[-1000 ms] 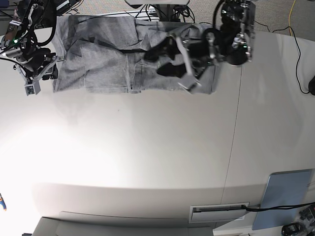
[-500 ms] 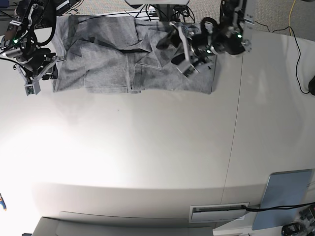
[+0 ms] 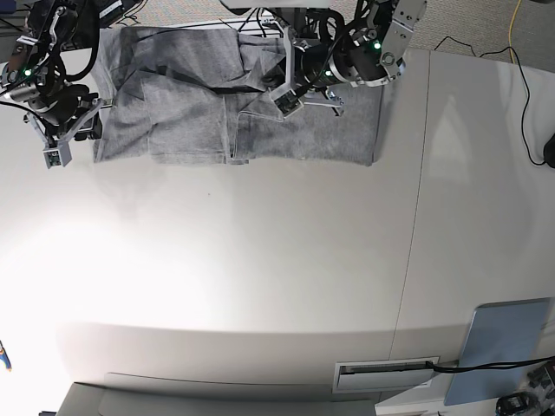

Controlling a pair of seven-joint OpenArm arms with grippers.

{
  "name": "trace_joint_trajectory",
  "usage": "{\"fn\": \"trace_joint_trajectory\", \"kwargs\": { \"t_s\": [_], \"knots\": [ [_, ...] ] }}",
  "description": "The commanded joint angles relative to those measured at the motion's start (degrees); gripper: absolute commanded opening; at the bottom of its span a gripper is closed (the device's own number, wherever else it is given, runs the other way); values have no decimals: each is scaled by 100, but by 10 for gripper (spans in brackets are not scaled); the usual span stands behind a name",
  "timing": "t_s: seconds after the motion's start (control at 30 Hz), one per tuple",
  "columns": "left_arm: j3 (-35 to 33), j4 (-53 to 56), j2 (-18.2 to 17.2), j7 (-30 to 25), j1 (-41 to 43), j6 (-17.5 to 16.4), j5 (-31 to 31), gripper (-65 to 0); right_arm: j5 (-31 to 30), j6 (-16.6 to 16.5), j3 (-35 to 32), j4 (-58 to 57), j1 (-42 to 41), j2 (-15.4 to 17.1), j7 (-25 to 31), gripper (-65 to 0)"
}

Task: Fold the T-shirt properly
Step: 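Carry the strip end with the left gripper toward the right gripper, then release the folded end and lift the left gripper off the shirt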

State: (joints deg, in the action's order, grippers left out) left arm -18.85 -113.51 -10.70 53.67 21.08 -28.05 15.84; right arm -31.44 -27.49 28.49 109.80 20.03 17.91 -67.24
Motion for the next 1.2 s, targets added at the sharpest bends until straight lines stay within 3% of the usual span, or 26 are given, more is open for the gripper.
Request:
{"fn": "trace_joint_trajectory", "kwargs": {
  "t_s": [0.0, 0.13, 0.3, 0.43, 0.5, 0.73, 0.9, 1.0, 1.17],
  "knots": [
    [-13, -94, 9, -116, -13, 0, 83, -650, -22, -13, 44, 81, -17, 98, 105, -470],
    [-11, -129, 7, -120, -13, 282, 87, -650, -20, -15, 44, 81, -17, 98, 105, -470],
    [-11, -205, 7, -96, -11, 85, 79, -647, -22, -13, 44, 81, -17, 98, 105, -470],
    [-15, -186, 7, -109, 2, -304, -229, -391, -22, -13, 44, 81, -17, 98, 105, -470],
    [-15, -151, 7, -146, 4, -308, -509, -355, -22, -13, 44, 81, -17, 98, 107, -470],
    [-15, 50, 7, -404, 4, -7, -1126, -373, -22, -13, 44, 81, -17, 98, 105, -470],
    [-15, 92, 7, -420, 2, -9, -1217, -482, -22, -13, 44, 81, -17, 98, 107, -470],
    [-15, 79, 7, -417, 4, -13, -933, -601, -22, -13, 44, 81, -17, 98, 105, -470],
    [-15, -275, 7, -350, 4, -50, -76, -609, 81, -15, 44, 81, -17, 98, 107, -470]
  ]
}}
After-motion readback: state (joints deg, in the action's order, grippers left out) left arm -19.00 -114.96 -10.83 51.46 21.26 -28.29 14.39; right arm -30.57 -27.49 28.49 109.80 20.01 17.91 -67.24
